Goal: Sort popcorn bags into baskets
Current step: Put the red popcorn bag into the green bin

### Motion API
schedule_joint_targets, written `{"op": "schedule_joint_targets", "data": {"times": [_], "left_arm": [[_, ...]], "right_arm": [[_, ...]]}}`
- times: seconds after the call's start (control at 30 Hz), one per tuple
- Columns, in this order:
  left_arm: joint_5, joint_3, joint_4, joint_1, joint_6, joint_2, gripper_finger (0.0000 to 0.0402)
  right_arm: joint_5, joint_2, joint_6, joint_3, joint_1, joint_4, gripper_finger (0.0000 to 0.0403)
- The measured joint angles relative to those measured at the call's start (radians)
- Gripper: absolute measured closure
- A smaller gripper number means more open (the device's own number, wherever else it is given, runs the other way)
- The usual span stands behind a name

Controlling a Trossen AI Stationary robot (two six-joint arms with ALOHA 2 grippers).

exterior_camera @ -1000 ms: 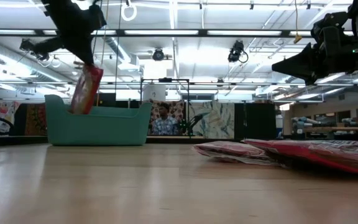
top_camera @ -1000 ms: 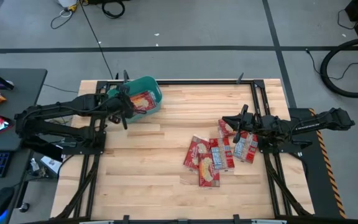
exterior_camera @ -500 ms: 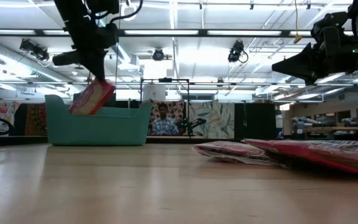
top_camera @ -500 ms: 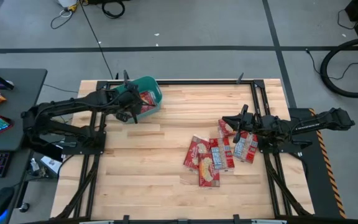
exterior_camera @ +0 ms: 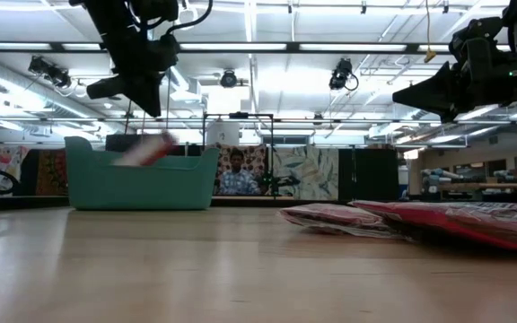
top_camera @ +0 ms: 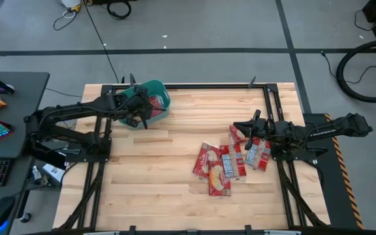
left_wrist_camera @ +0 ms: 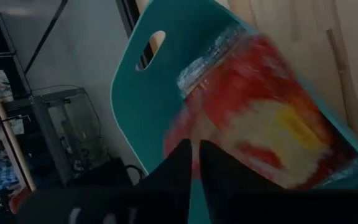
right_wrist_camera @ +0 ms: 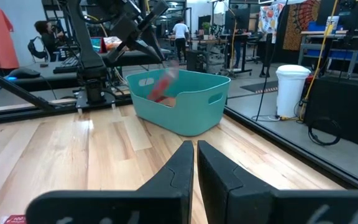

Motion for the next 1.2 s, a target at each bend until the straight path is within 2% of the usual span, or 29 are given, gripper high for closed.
{"op": "schedule_joint_targets", "data": {"times": [0.3,0.37,0.5,0.6,0.87,1.0,1.2], "left_arm": [[0.012,0.0,0.049,0.0,-0.069,0.0,0.0291],[0.079,0.0,0.052,-0.004,-0.13,-0.001,0.0281],[0.312,0.0,0.088,-0.023,-0.296,0.0,0.0274],[0.379,0.0,0.131,-0.054,-0.425,0.022,0.0274],[0.381,0.0,0.137,-0.154,-0.764,0.093,0.0274],[0.366,-0.007,0.138,-0.247,-0.825,0.095,0.0282],[0.271,-0.082,0.166,-0.384,-0.948,0.031,0.0297]], "right_arm": [[0.0,0.0,0.0,0.0,0.0,0.0,0.0377],[0.0,0.0,0.0,0.0,0.0,0.0,0.0377],[0.0,0.0,0.0,0.0,0.0,0.0,0.0377],[0.0,0.0,0.0,0.0,0.0,0.0,0.0377],[0.0,0.0,0.0,0.0,0.0,0.003,0.0377],[0.0,0.002,0.0,0.0,0.0,0.006,0.0377],[0.0,0.002,0.0,0.0,0.0,0.008,0.0377]]}}
